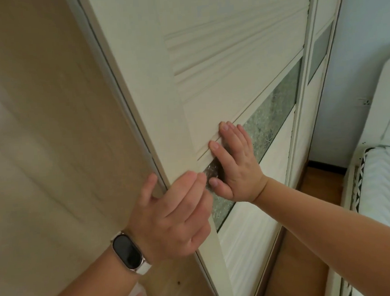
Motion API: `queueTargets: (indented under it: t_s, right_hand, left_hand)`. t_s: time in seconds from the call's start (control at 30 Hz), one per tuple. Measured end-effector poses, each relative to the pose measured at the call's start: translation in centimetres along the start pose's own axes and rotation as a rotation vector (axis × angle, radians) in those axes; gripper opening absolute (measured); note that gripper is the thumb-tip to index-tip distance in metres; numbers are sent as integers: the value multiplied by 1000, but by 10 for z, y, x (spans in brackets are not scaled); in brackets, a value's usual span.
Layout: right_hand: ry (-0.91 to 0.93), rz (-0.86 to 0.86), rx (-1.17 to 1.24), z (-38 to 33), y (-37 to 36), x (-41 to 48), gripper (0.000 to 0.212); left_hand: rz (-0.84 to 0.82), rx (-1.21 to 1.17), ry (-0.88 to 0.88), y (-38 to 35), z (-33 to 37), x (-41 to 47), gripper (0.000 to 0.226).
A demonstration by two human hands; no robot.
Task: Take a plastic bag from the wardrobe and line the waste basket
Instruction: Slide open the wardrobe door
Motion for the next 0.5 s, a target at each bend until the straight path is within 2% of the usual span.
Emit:
queueTargets:
  t_s: [0.13,0.27,0.4,0.5]
  right_hand:
    - [-59,-140,-15,-3,10,4,62]
    - [-185,-290,-55,-14,25,3,61]
    - [-331,-432,-140,-41,42,-13,54]
    - [-354,-499,-128,-80,52,-21,51]
  left_hand:
    - [-44,-40,29,11,0,5,33]
    - [-128,-197,59,34,3,-15,32]
    - [-294,-250,151,53,-13,-55,34]
    - [-435,-278,245,64,-31,-88,37]
Point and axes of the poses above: each hand's wrist, its own x-axis towards the middle knuckle, its own y-axis out of the back of the hand, z = x × y, the point moved 9 cm from there along x, towards the middle knuckle, and after that the axes turned 11 degrees about y, right-handed, at the moved point
